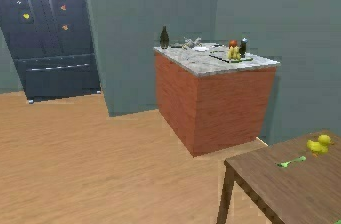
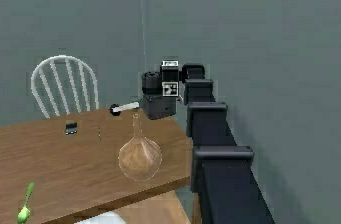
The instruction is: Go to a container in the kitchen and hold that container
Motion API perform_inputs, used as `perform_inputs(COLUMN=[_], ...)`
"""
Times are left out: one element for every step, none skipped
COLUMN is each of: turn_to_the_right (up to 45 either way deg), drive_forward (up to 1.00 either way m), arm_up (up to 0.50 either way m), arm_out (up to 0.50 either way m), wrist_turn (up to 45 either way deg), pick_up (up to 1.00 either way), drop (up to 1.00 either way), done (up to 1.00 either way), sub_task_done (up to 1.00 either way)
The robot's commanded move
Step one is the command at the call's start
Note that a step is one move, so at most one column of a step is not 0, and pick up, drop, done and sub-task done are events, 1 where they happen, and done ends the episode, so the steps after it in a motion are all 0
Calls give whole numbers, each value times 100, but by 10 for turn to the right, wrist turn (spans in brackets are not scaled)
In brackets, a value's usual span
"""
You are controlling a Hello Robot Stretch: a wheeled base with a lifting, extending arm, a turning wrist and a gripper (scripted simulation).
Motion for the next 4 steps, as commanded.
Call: perform_inputs(turn_to_the_right=[0,0,0,0], drive_forward=[0,0,0,0], arm_up=[-28,0,10,0], arm_out=[0,0,0,0], wrist_turn=[0,0,0,0], pick_up=[0,100,0,0], drop=[0,0,0,0], done=[0,0,0,100], sub_task_done=[0,0,0,0])
